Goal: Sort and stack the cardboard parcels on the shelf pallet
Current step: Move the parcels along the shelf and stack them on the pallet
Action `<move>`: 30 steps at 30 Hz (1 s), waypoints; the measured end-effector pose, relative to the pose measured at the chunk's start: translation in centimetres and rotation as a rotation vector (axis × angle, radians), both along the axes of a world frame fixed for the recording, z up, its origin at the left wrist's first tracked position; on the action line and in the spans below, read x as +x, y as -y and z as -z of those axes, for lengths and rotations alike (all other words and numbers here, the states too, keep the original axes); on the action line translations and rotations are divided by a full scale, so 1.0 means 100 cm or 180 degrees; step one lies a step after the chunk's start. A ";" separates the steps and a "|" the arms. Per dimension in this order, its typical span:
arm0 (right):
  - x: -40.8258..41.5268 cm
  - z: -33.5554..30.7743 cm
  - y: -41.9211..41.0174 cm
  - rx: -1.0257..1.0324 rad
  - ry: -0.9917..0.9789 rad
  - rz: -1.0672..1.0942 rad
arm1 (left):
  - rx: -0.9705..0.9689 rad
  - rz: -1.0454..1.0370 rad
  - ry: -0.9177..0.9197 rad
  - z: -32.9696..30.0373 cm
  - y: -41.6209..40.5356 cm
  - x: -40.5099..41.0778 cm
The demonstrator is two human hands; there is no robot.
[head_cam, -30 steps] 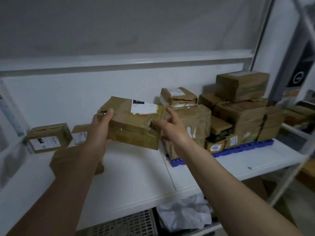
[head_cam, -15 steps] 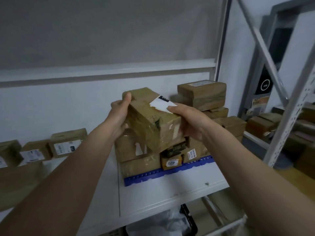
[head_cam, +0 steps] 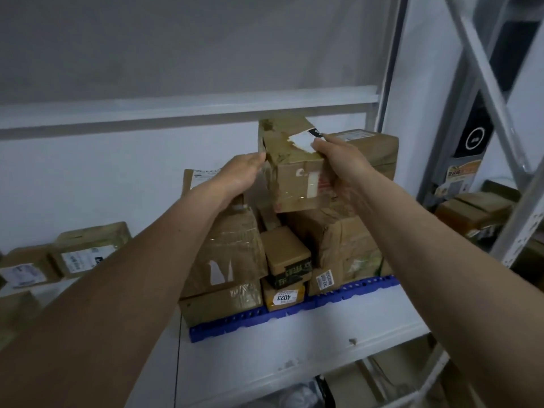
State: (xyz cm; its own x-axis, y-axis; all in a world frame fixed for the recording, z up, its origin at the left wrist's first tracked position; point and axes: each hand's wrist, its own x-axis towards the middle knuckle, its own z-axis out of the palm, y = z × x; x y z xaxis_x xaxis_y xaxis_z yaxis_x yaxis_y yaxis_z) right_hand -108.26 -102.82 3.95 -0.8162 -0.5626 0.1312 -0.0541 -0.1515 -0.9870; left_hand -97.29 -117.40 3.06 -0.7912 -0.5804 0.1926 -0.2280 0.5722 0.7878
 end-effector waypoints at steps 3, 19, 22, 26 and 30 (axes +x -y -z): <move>-0.015 0.007 0.023 0.0141 0.0062 -0.0019 | -0.0202 0.0041 0.0151 0.003 0.027 -0.013; -0.057 0.063 0.110 0.0262 0.0364 0.0015 | -0.0908 -0.0126 0.0755 0.051 0.108 -0.059; -0.063 0.065 0.112 0.0308 0.0370 0.0011 | -0.0984 -0.0169 0.0731 0.053 0.104 -0.067; -0.071 0.063 0.116 0.0467 0.0230 -0.0049 | -0.1093 -0.0316 0.0774 0.054 0.106 -0.073; -0.073 0.068 0.125 0.0519 0.0200 -0.0080 | -0.1343 -0.0391 0.0944 0.059 0.112 -0.073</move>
State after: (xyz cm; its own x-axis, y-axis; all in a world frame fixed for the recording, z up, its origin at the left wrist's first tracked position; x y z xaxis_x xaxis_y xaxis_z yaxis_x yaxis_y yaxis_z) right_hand -115.60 -115.29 -2.82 -0.8054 -0.5926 -0.0144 0.0103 0.0102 -0.9999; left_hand -104.60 -128.59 -2.86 -0.7782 -0.5927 0.2076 -0.4915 0.7806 0.3862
